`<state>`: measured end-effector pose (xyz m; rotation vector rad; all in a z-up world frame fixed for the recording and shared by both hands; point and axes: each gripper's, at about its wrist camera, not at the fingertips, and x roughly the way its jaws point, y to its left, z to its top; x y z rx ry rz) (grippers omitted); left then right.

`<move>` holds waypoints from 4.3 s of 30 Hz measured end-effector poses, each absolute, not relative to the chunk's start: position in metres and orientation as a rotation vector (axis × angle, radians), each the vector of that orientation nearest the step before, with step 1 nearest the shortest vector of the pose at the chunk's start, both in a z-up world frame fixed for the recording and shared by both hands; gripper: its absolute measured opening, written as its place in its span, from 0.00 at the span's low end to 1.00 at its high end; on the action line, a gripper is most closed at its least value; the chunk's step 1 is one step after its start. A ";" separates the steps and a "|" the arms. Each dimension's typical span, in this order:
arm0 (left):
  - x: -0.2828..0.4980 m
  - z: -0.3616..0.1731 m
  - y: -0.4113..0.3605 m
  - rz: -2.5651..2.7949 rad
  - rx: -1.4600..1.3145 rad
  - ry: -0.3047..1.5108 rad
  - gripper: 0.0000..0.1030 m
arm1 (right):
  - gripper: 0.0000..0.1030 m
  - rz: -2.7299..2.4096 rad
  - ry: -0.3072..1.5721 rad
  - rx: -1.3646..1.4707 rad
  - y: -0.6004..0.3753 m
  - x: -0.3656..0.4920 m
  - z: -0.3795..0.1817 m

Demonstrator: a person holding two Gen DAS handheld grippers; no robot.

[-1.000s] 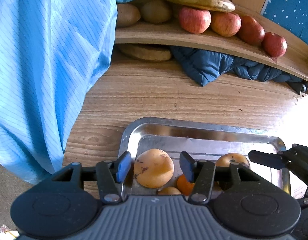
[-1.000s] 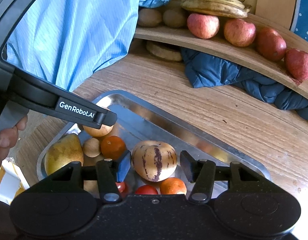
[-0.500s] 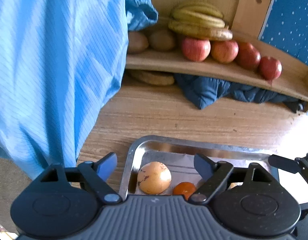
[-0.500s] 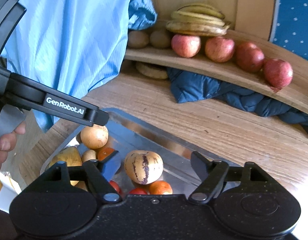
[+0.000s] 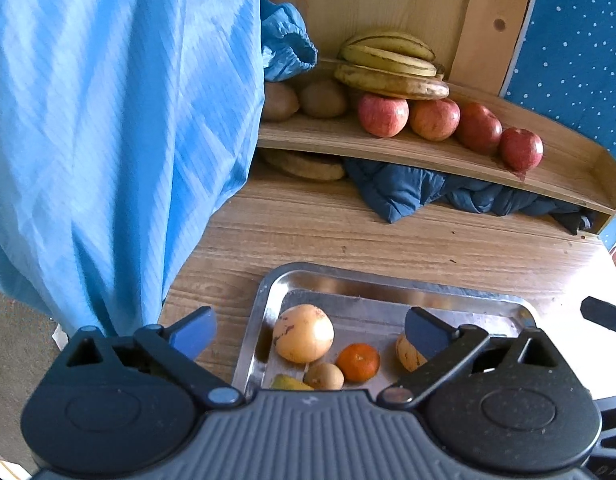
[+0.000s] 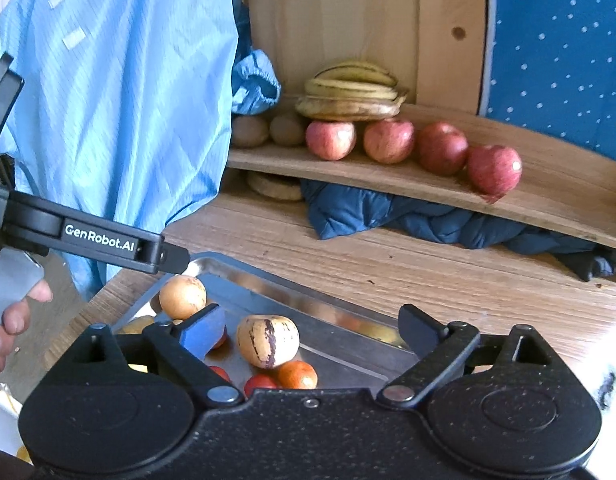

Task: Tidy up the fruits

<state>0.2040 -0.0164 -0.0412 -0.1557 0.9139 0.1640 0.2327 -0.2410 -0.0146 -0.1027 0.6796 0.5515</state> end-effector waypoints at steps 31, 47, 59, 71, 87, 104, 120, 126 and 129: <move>0.137 -0.047 -0.003 0.134 -0.153 0.912 0.99 | 0.99 0.435 0.634 -0.028 -0.254 0.170 -0.007; 0.118 -0.040 0.017 0.098 -0.141 0.891 0.99 | 0.99 0.340 0.630 0.013 -0.237 0.142 -0.004; 0.119 -0.042 0.017 0.045 -0.136 0.886 0.99 | 0.99 0.302 0.632 0.018 -0.235 0.137 -0.001; 0.107 -0.037 0.028 0.014 -0.114 0.876 0.99 | 0.99 0.279 0.632 0.036 -0.224 0.129 0.001; 0.089 -0.033 0.049 -0.034 -0.113 0.848 0.99 | 0.99 0.240 0.616 0.044 -0.203 0.099 0.007; 0.093 -0.035 0.029 -0.074 -0.088 0.856 0.99 | 0.99 0.179 0.586 0.032 -0.210 0.077 0.014; 0.081 -0.027 -0.017 -0.015 -0.114 0.858 0.99 | 0.99 0.233 0.591 0.029 -0.253 0.069 0.016; 0.067 -0.023 -0.037 0.033 -0.143 0.841 0.99 | 0.99 0.278 0.590 0.011 -0.276 0.064 0.020; 0.058 -0.021 -0.045 0.061 -0.161 0.833 0.99 | 0.99 0.296 0.590 0.002 -0.288 0.062 0.020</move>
